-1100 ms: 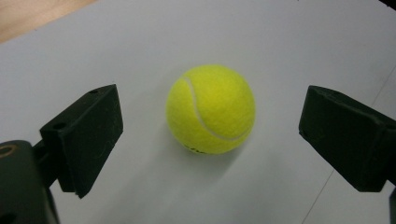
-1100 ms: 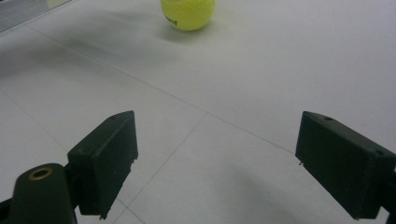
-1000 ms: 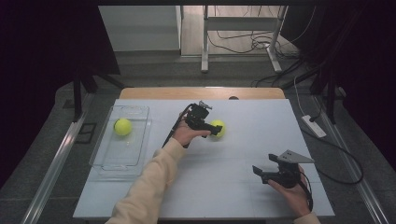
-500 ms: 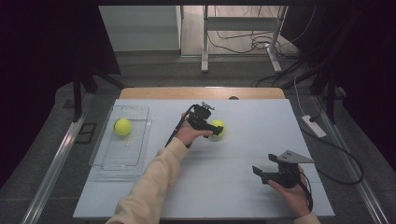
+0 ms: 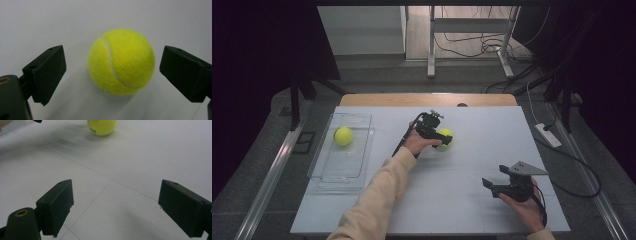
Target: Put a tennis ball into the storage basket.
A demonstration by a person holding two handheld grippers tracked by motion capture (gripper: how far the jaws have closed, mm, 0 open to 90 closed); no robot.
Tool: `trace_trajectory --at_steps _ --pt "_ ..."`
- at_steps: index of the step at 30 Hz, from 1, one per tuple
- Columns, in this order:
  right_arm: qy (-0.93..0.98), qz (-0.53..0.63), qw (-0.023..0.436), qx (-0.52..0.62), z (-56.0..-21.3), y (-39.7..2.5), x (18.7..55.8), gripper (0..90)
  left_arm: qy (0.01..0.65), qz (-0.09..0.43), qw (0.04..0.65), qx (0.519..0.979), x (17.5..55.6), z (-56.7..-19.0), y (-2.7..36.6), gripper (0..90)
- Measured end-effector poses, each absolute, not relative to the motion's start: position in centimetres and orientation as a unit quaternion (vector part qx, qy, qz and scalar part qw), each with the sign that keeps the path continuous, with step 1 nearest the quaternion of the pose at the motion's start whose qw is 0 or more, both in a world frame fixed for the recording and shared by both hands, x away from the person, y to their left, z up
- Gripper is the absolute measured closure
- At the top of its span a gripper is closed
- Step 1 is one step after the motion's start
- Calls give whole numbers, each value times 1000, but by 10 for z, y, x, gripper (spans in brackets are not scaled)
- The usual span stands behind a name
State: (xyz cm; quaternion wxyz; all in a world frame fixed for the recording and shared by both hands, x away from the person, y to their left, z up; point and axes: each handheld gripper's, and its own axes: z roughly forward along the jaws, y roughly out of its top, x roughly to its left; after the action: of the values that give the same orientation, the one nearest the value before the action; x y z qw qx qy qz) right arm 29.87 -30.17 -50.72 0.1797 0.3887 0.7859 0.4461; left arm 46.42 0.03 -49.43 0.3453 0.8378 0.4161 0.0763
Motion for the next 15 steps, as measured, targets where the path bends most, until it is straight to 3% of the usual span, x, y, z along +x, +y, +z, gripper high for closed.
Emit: trace_trajectory --at_steps 7,10,15 --pt "785 447 182 389 -507 -303 299 129 418 61 346 838 469 -502 0 116" --pt "785 446 182 389 -507 -302 298 129 411 57 351 839 467 -502 -1 265" --pt "785 446 183 389 -507 -303 298 130 403 62 347 844 466 -500 -1 277"
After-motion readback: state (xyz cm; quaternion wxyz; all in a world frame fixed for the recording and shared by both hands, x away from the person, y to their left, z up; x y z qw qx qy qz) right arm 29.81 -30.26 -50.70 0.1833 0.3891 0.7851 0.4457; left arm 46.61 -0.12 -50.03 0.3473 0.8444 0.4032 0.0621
